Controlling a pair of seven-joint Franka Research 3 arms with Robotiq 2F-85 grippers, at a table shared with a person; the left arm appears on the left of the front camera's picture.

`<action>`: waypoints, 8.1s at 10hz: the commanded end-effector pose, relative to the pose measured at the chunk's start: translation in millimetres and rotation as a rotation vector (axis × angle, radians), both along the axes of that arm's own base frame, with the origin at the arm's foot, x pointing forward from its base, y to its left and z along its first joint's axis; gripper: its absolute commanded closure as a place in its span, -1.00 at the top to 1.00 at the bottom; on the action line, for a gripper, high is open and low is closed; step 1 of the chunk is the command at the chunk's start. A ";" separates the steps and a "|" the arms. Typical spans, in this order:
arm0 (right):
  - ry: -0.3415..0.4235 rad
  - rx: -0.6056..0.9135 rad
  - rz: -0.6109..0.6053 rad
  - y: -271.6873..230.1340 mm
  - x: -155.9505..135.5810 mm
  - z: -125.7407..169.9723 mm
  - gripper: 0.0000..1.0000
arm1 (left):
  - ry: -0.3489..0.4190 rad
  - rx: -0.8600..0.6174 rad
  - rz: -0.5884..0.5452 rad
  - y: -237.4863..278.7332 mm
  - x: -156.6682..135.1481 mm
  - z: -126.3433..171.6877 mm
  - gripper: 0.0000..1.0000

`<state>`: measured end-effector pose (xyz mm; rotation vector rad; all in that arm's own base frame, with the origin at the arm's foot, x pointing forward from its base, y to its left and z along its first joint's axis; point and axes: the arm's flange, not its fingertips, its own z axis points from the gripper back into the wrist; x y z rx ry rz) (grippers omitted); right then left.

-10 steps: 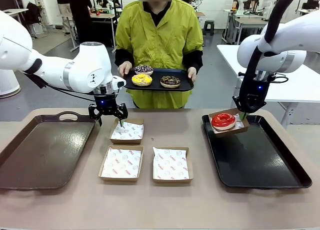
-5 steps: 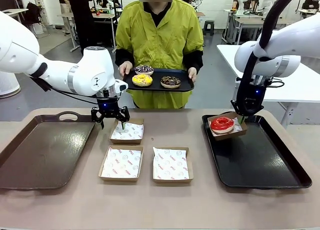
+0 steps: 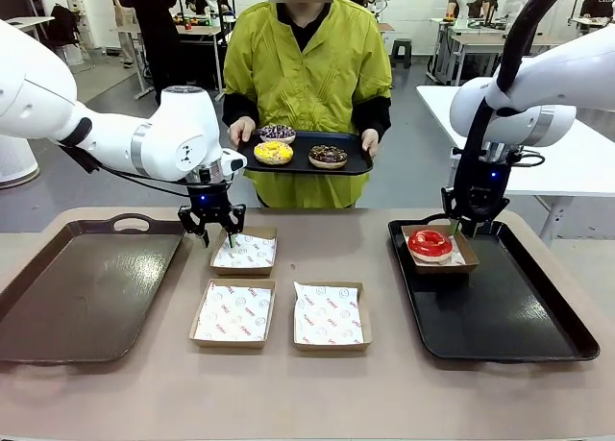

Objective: Individually package the donuts and arrange them on the tray.
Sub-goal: Place the picked Paper togo box on the Handle tray while simultaneously picking up another Paper togo box from the table with the other hand.

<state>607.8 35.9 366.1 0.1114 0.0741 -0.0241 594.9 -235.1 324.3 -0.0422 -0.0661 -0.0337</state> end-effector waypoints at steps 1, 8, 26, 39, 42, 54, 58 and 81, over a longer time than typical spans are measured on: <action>0.008 0.037 0.003 -1.0 3.9 1.7 1.00 | -0.007 0.025 0.023 -2.1 0.5 2.0 -1.00; -0.003 0.068 -0.005 -6.6 -1.3 7.8 1.00 | 0.008 0.018 0.044 -0.8 0.4 11.1 -1.00; -0.314 1.117 -0.141 -279.2 -206.1 40.3 1.00 | -0.094 -0.029 0.027 -0.3 -10.7 191.5 -1.00; -0.314 1.117 -0.141 -279.2 -206.1 40.3 1.00 | -0.094 -0.029 0.027 -0.3 -10.7 191.5 -1.00; -0.314 1.117 -0.141 -279.2 -206.1 40.3 1.00 | -0.094 -0.029 0.027 -0.3 -10.7 191.5 -1.00; -0.211 0.756 0.021 -166.8 -204.3 92.9 1.00 | -0.082 -0.047 -0.019 77.1 -42.7 240.3 -0.98; -0.123 0.435 0.115 -30.7 -181.8 99.1 1.00 | -0.116 0.005 0.021 166.5 -58.4 244.3 -0.98; -0.051 -0.080 0.085 208.1 -177.6 -0.7 1.00 | -0.063 0.002 -0.018 253.5 -15.6 128.3 -0.98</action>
